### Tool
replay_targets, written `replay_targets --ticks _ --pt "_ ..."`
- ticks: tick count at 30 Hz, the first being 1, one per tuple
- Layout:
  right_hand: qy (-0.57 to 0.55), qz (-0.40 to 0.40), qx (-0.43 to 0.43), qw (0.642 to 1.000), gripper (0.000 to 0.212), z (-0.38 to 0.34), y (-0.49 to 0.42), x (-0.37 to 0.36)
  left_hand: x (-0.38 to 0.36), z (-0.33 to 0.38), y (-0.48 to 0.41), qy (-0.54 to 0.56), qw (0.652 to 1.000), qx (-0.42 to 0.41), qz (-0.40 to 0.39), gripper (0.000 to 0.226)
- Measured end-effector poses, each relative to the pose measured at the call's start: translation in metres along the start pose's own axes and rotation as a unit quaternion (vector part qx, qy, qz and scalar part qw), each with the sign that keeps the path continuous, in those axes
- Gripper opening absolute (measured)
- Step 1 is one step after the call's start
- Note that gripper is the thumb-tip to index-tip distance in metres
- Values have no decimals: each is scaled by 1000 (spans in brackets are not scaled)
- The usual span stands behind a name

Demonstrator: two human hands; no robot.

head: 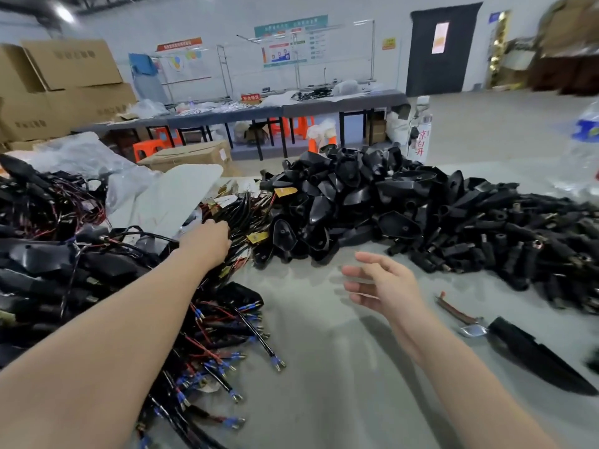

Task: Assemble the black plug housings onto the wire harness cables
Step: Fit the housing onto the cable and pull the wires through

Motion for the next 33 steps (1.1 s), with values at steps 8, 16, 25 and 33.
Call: replay_targets --ticks 8,16,25,33 --pt "-20 8 20 1000 25 -21 -4 7 5 13 -4 -22 1000 -5 -19 19" --pt "120 -4 128 985 25 -51 15 12 41 8 9 379 921 10 -91 24" --pt "601 134 157 772 33 -78 53 87 161 14 74 927 362 -64 -76 15" --pt "678 152 108 711 53 -52 86 133 87 117 183 905 410 -32 -106 22"
Point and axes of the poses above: each hand's wrist, its own y-axis away from the middle knuckle, its own x-axis out of the back of the hand, z = x × y, the point moved 5 cm from there along -y, towards the middle knuckle, and after that the axes turned 15 degrees about -y, right-handed, at the moved point
